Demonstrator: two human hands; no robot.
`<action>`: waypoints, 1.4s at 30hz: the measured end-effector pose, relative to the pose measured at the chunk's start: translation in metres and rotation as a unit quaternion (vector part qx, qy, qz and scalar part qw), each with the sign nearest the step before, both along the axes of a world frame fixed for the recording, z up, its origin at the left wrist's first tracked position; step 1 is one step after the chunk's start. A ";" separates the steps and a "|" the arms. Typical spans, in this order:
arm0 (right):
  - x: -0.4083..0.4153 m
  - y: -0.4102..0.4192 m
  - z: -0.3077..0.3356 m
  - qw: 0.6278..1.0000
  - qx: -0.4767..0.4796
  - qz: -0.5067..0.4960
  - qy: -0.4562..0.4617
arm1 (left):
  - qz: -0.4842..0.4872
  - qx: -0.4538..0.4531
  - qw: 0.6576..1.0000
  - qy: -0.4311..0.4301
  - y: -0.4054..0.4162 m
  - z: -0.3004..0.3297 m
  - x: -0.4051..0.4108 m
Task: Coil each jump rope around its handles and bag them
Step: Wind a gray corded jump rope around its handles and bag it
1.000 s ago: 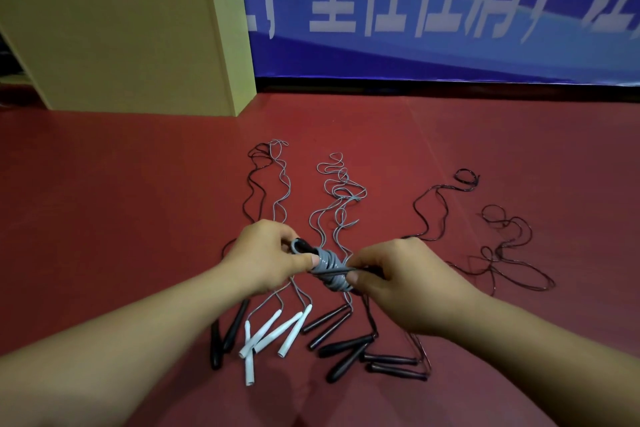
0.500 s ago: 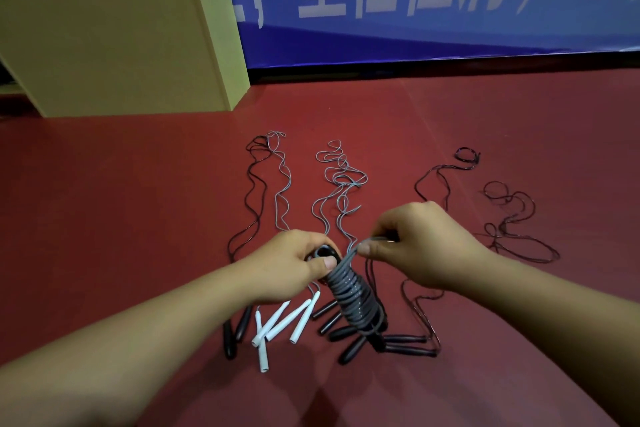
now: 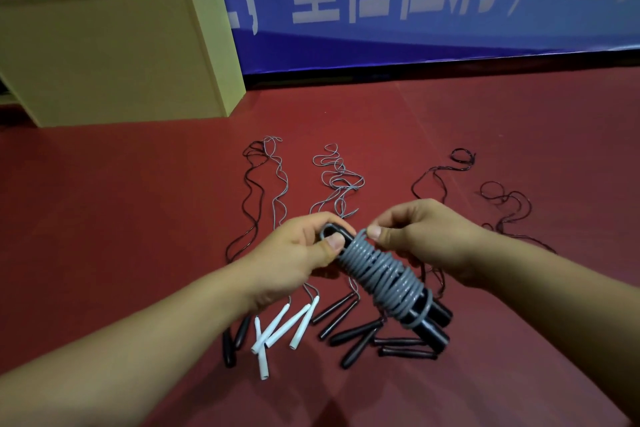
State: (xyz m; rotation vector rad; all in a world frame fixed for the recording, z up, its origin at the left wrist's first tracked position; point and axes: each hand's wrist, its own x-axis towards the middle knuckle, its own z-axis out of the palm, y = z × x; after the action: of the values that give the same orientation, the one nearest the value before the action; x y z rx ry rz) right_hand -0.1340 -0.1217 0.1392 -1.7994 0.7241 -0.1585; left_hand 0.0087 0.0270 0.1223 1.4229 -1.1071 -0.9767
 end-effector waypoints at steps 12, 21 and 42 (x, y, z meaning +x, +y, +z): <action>0.002 0.021 0.006 0.969 0.244 -0.028 -0.032 | 0.145 -0.063 0.981 -0.112 -0.002 0.003 -0.005; 0.020 0.020 -0.001 0.955 -0.141 -0.222 -0.137 | 0.236 0.066 0.958 0.152 -0.011 0.018 -0.024; 0.021 0.033 0.004 0.986 0.032 -0.040 -0.157 | 0.203 0.055 0.974 0.080 -0.005 0.009 -0.019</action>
State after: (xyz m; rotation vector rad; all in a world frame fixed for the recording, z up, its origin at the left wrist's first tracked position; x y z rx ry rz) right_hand -0.1126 -0.0887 0.1435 -1.6359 0.5690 -0.4569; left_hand -0.0108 0.0220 0.1310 1.5530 -0.6173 -0.8457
